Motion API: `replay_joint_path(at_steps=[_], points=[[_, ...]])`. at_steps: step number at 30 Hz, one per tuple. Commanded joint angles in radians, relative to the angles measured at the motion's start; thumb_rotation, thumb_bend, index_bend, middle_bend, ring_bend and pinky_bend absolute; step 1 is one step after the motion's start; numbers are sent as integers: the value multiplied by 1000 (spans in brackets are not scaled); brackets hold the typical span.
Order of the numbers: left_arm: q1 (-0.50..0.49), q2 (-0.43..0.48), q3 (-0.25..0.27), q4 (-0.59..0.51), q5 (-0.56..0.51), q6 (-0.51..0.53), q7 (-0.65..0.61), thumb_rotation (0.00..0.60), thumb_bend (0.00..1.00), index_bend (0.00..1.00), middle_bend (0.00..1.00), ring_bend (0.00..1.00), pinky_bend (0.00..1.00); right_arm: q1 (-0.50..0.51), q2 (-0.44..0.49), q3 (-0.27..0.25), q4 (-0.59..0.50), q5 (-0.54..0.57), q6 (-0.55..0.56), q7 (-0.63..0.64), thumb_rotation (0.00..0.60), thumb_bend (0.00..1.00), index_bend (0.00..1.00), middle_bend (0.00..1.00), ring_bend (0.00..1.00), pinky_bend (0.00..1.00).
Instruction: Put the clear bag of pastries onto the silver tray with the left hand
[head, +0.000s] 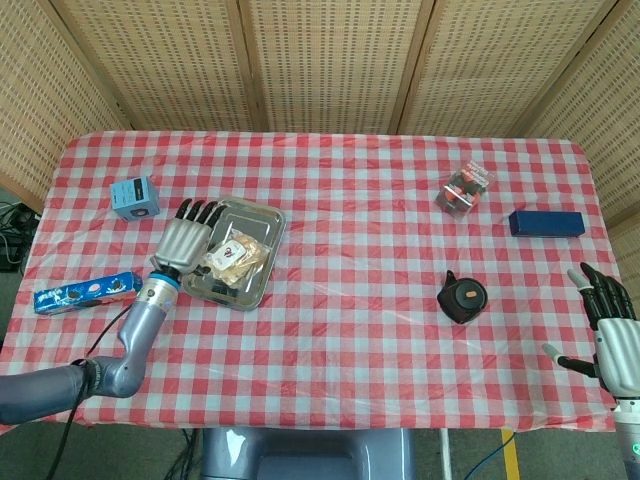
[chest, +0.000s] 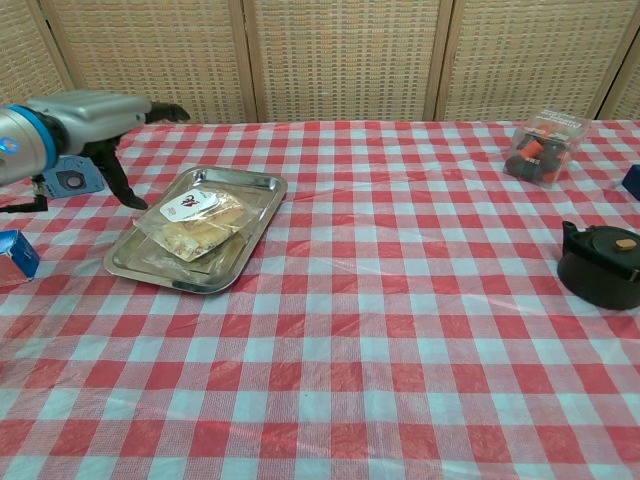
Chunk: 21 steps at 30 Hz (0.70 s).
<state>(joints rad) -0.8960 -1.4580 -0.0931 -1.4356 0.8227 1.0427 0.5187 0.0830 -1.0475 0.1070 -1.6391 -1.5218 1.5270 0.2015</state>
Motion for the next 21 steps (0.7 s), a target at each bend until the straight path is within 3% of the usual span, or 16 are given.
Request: replay_joint_path(at_steps=[1,4,8,13,21], points=[[109,141,13,-198,79,154,-37,600,82,0,0,0,0,1,-2,1,2,5,-3,-7,600,53,0,0,0,0],[192,200,53,-286,152,263,-52,600,82,0,0,0,0,3,-6,3,5,13,-7,-26,600,53,0,0,0,0],[295,232,106,-325,232,389,-93,600,81,0,0,0,0,6,-15,7,9,25,-13,-56,600,53,0,0,0,0],[430,236,184,-296,342,537,-61,600,72,0,0,0,0,13,-24,5,1,41,-31,-124,600,53,0,0,0,0],[563,234,216,-253,463,624,-196,600,68,0,0,0,0,19,-40,3,-8,44,-38,-181,600,53,0,0,0,0]])
